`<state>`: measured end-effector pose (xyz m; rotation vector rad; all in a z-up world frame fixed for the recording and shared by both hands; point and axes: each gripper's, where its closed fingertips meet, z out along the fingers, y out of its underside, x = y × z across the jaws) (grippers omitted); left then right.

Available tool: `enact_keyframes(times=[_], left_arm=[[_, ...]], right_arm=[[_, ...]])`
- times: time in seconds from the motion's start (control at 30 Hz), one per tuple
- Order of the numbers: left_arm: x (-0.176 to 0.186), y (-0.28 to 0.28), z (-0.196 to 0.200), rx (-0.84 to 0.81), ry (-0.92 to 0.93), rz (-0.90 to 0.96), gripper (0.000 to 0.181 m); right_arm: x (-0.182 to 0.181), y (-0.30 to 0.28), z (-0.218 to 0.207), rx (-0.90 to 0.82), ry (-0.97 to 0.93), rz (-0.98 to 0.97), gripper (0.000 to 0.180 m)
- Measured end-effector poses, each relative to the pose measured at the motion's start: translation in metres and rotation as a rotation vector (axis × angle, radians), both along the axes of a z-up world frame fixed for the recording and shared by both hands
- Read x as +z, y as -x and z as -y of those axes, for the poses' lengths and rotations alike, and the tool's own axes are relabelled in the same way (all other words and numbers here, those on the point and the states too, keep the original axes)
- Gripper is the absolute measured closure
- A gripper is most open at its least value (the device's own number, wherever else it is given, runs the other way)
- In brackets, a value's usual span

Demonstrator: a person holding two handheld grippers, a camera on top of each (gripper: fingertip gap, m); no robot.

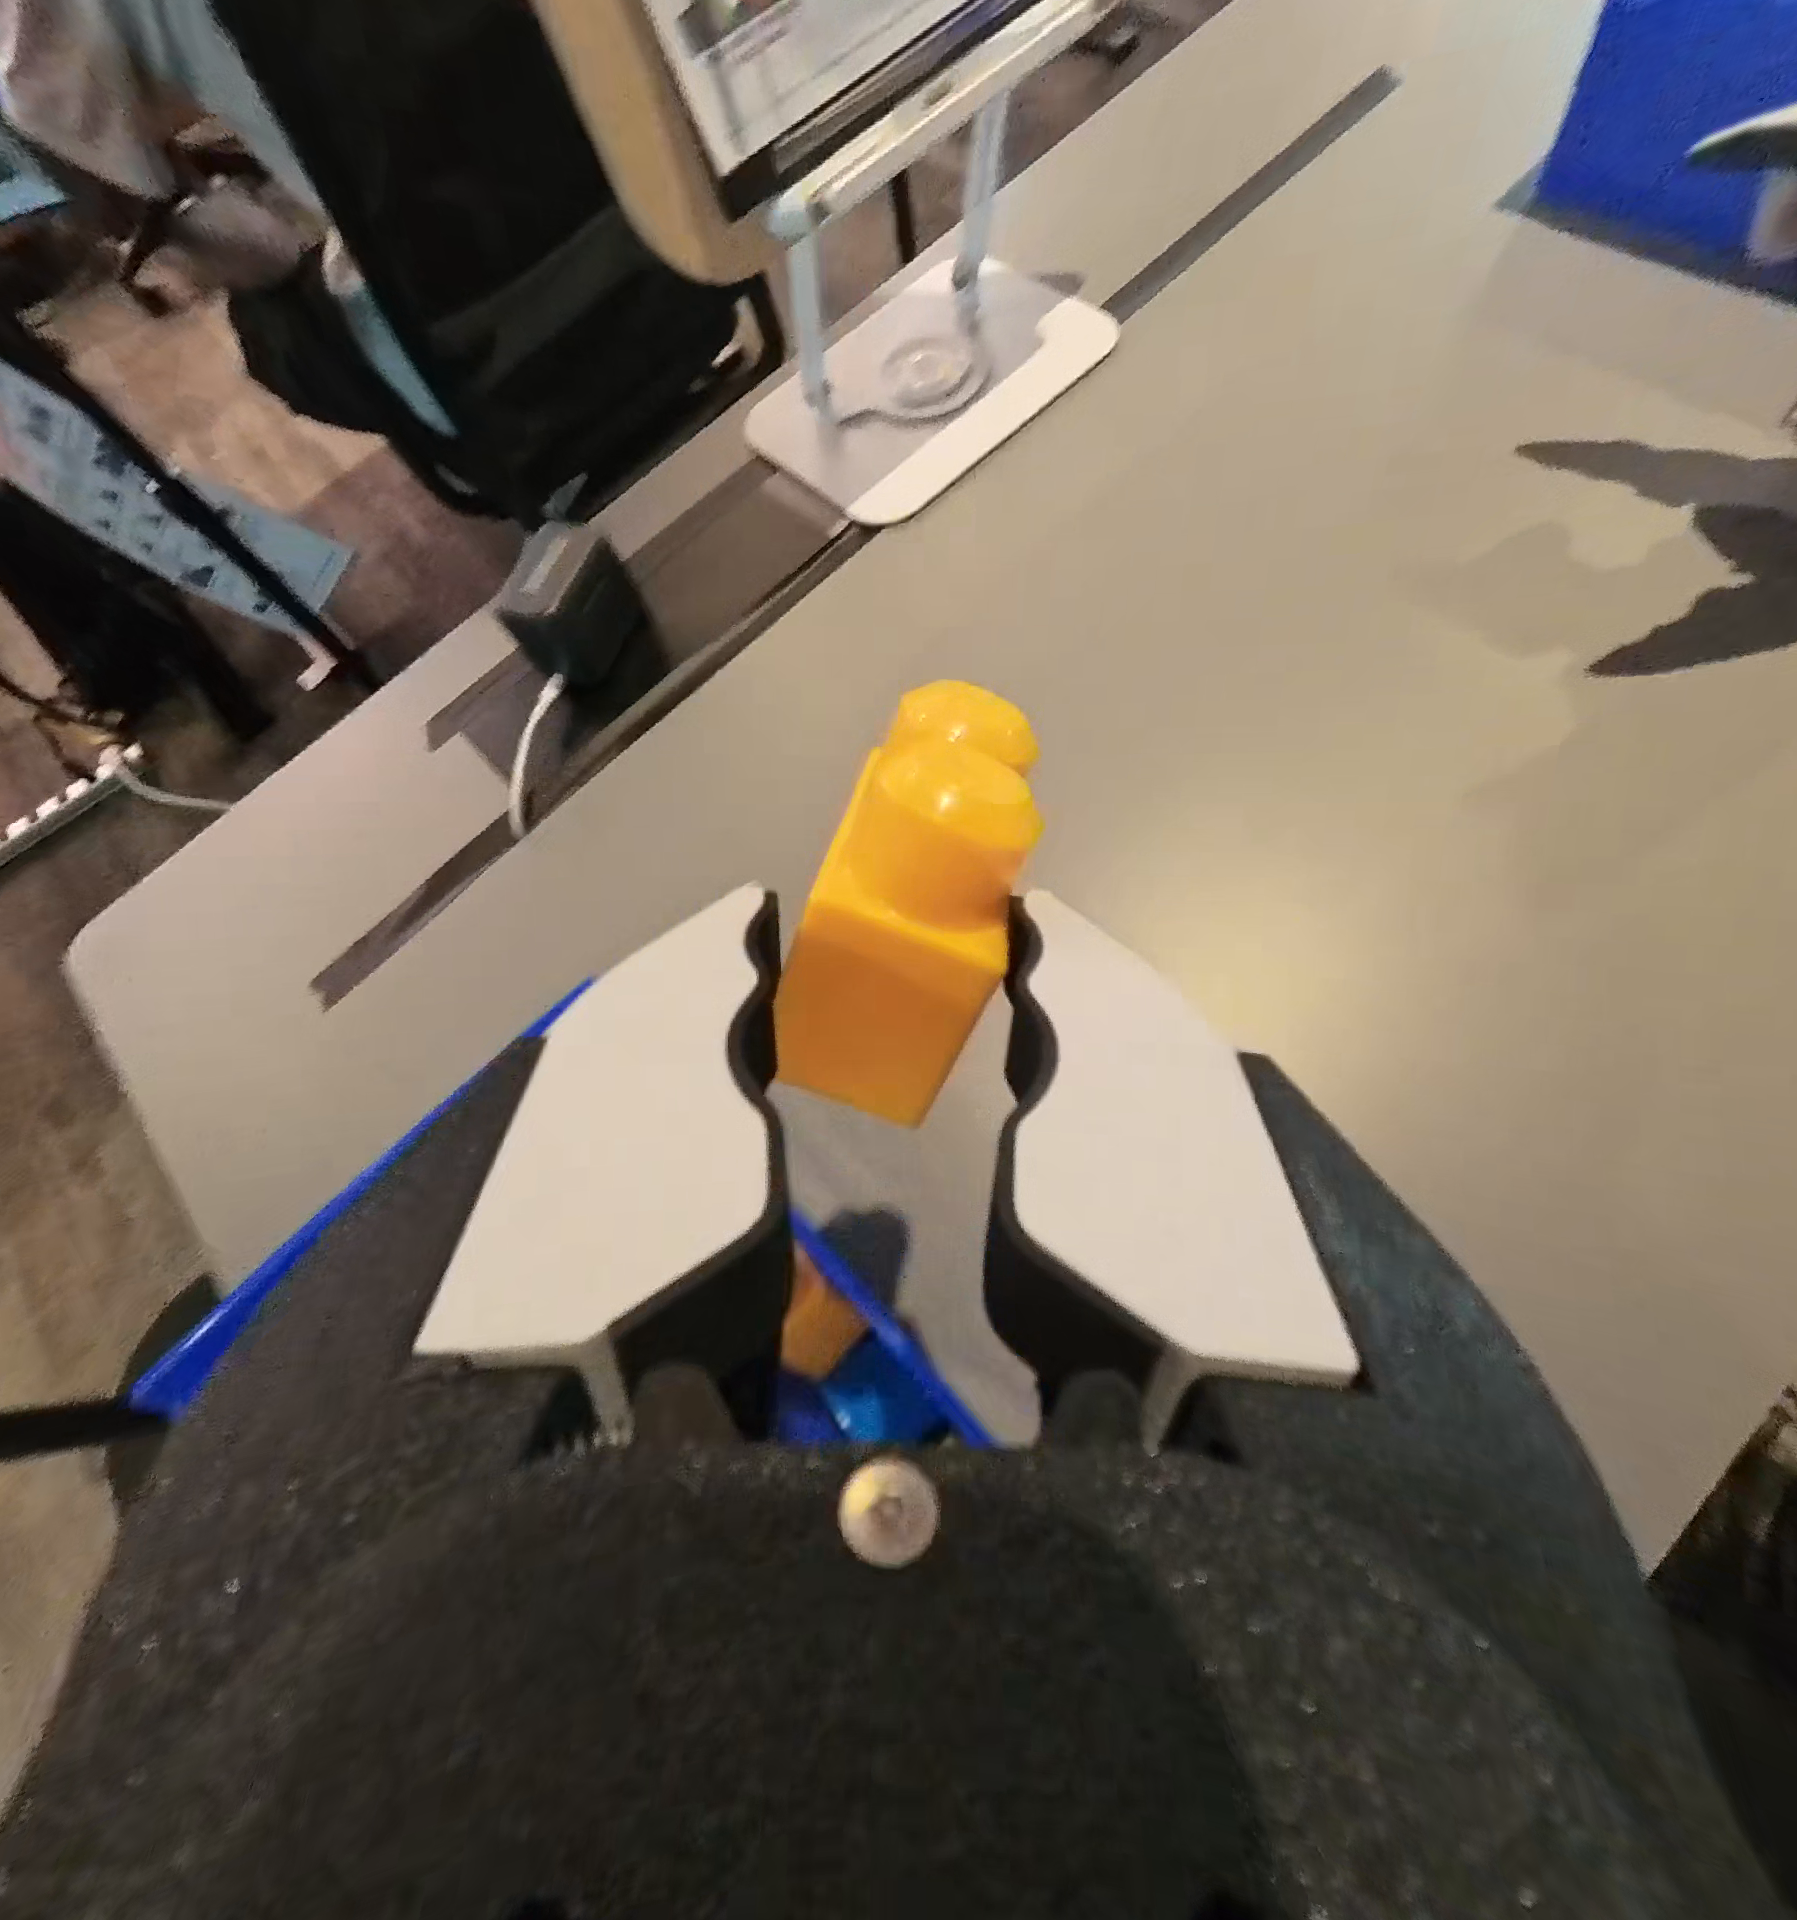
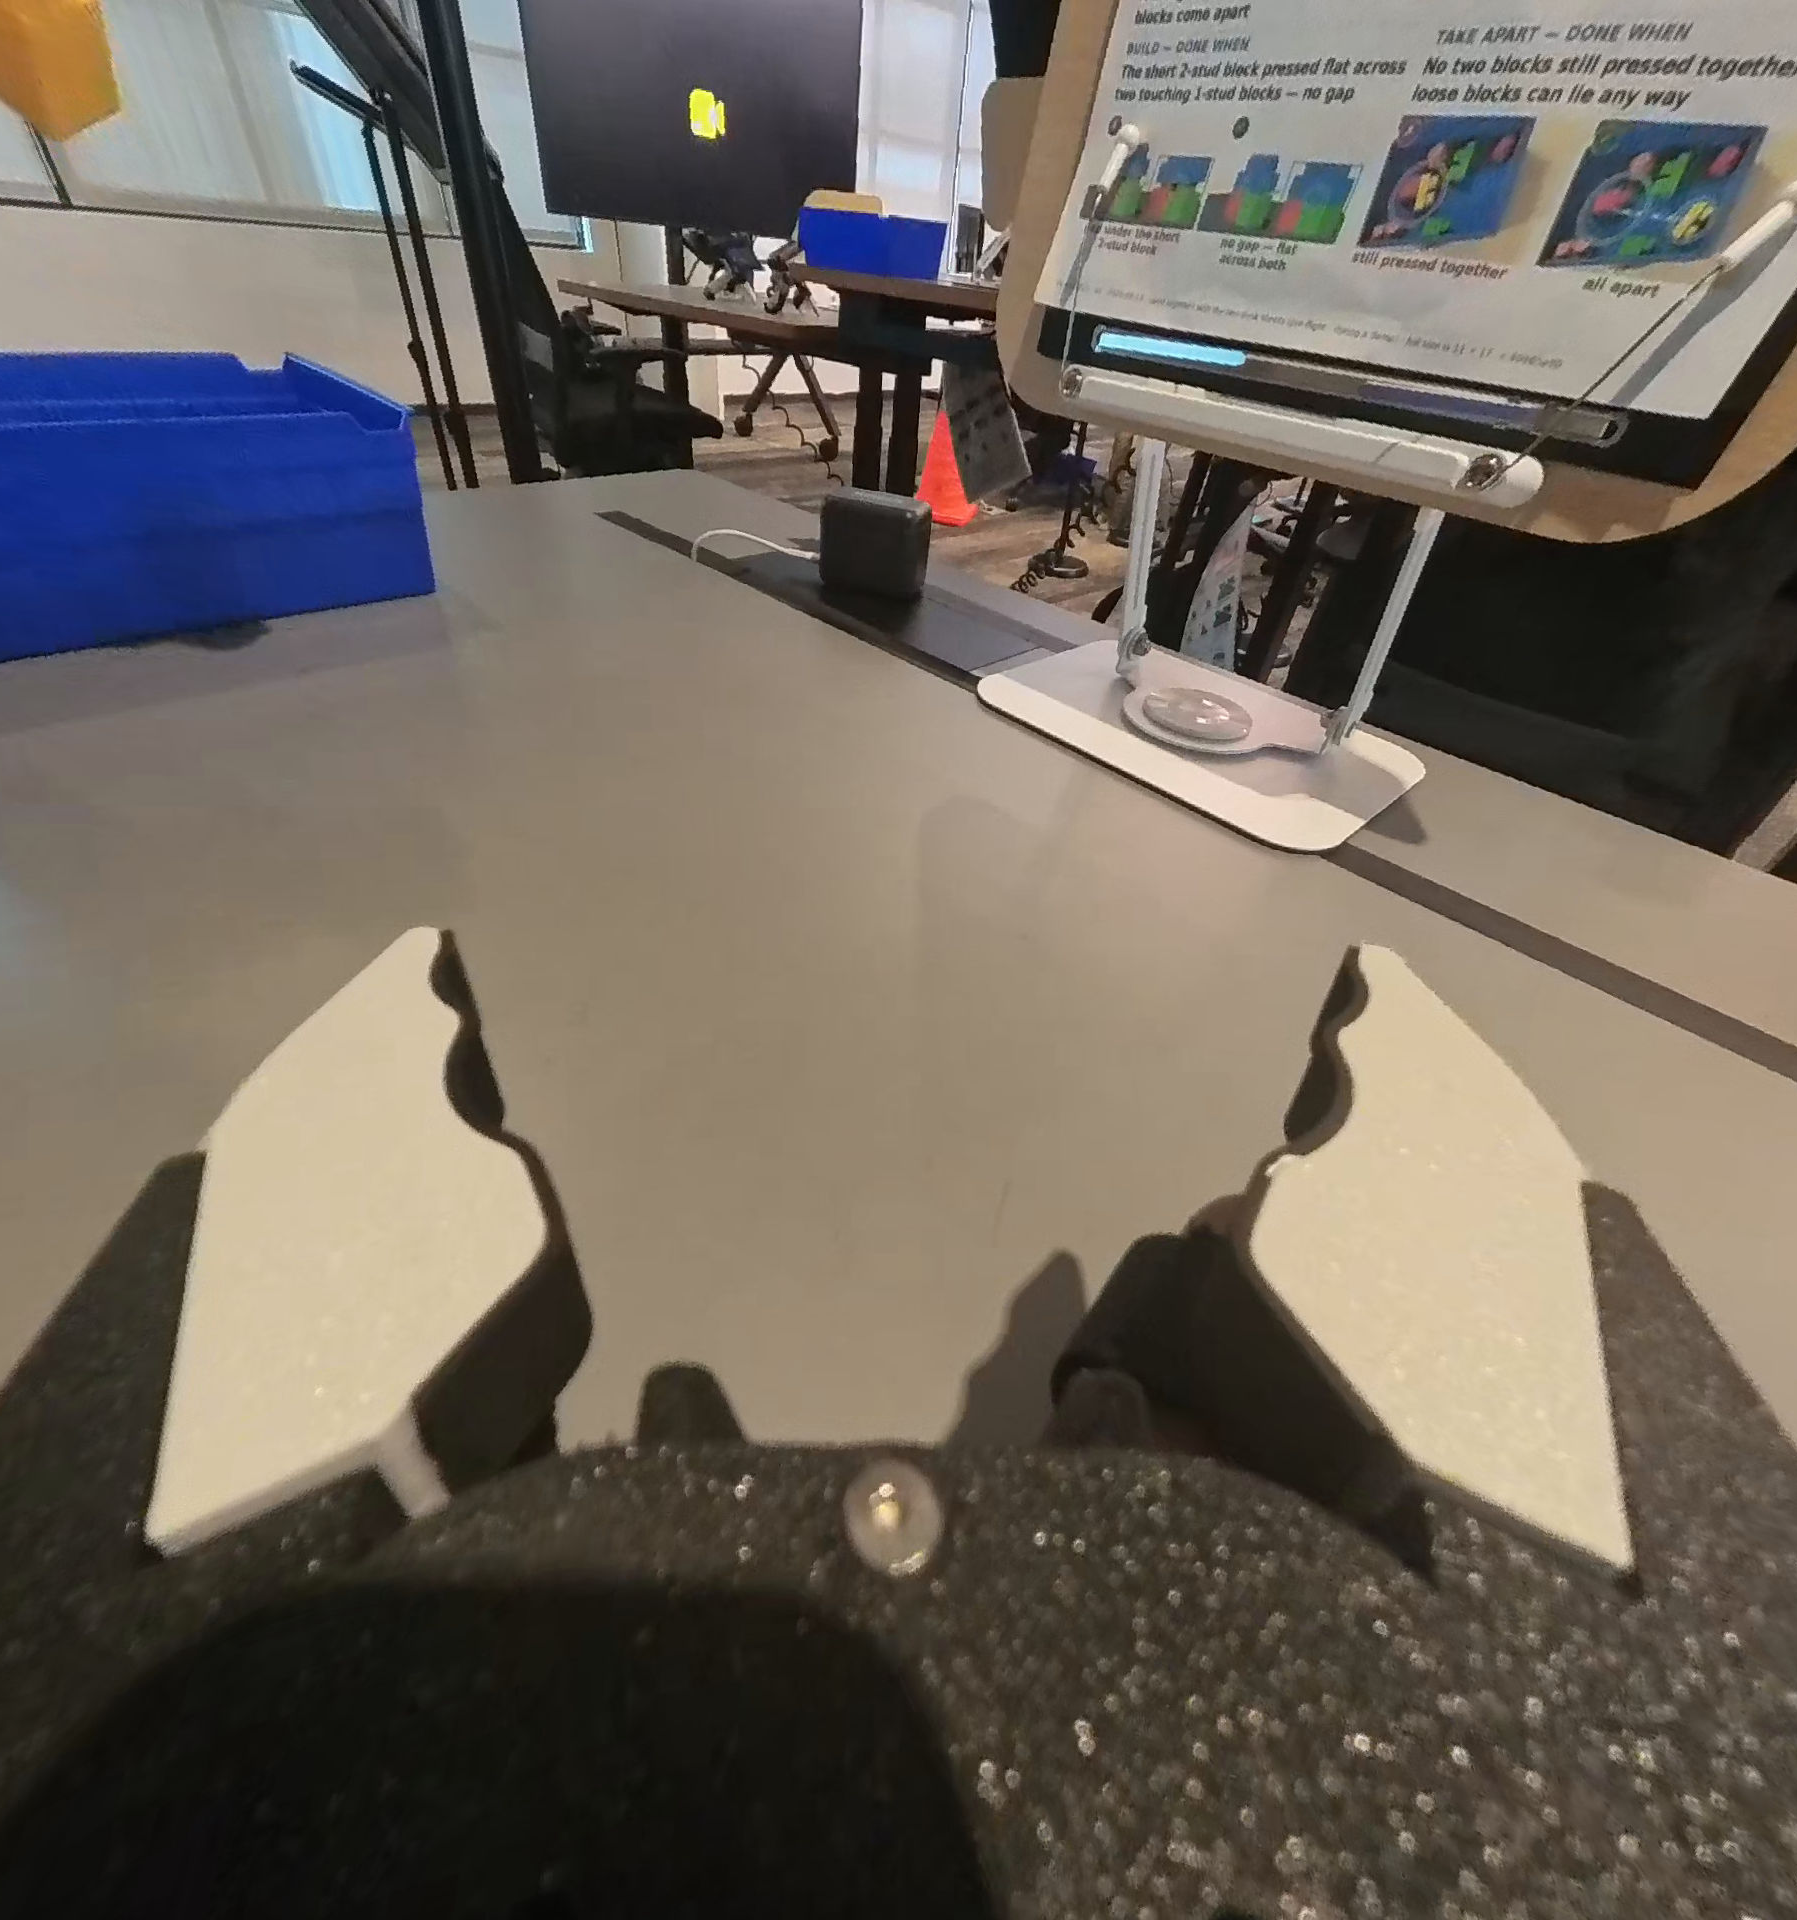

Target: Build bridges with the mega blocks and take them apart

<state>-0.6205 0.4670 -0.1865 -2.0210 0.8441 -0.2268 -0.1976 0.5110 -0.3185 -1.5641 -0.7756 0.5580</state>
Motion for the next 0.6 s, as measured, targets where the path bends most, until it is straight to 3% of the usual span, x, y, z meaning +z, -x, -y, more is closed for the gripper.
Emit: enact_keyframes(times=[0.3,0.6], left_arm=[[-0.015,-0.108,-0.008,-0.209,0.006,0.170,0.139],[-0.063,-0.195,-0.018,-0.366,0.066,0.410,0.140]], right_arm=[[-0.003,0.001,0.001,0.010,0.010,0.010,0.034],[-0.006,0.003,0.002,0.021,0.018,0.019,0.034]])
